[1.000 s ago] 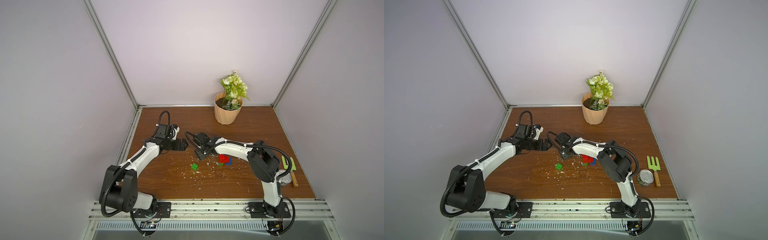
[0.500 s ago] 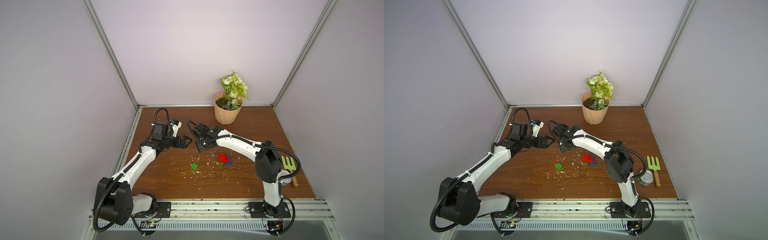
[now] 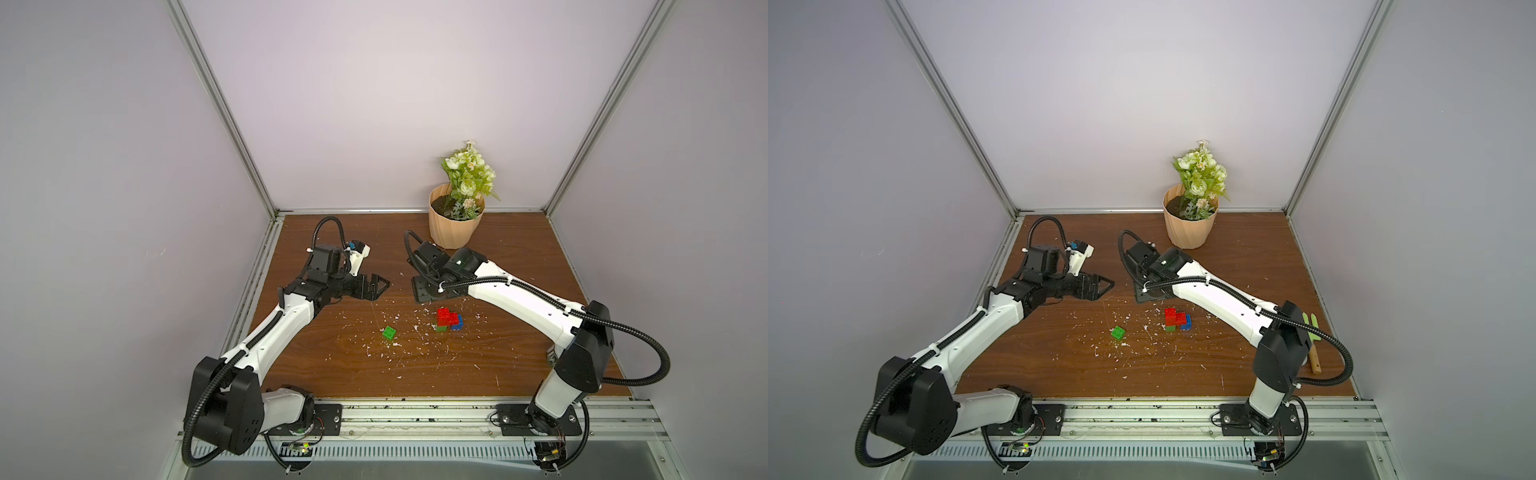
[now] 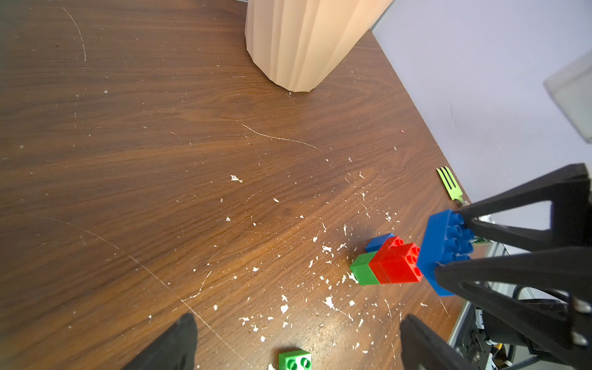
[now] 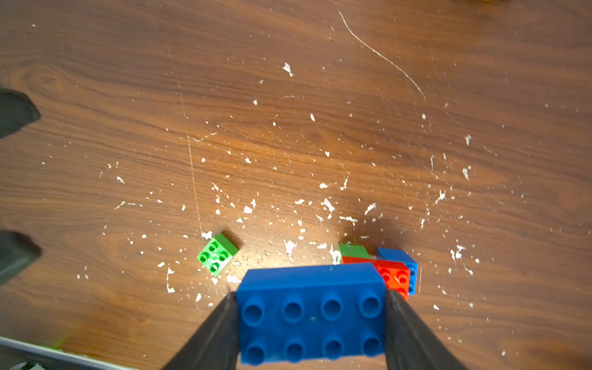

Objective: Assemble a giraffe with lego
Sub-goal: Pick up the lego brick from the center of the board, then assemble the lego brick with the lego brick.

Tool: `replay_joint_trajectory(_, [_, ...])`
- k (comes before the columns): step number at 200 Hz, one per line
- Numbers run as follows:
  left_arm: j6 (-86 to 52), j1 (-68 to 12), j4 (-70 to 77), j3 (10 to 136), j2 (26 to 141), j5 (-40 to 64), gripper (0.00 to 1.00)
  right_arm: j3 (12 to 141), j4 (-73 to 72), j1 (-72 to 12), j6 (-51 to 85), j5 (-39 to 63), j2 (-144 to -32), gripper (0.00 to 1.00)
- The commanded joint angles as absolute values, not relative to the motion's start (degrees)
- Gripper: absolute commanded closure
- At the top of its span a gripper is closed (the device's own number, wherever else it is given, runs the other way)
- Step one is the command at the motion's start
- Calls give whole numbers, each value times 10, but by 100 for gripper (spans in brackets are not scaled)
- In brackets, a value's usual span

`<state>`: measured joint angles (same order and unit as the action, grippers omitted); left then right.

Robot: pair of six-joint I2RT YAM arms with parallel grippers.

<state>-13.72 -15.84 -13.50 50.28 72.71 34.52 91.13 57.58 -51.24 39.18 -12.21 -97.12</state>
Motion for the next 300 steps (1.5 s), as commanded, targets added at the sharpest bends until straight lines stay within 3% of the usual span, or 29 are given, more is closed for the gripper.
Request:
replay_joint_trajectory(1, [-137,-165,-131,498,718,354,1,890,596,-510,426,-128,-945,43])
replay_joint_trajectory(300, [-134,-169,-133,499,721,343,1,781,551,-512,444,-112,-944,43])
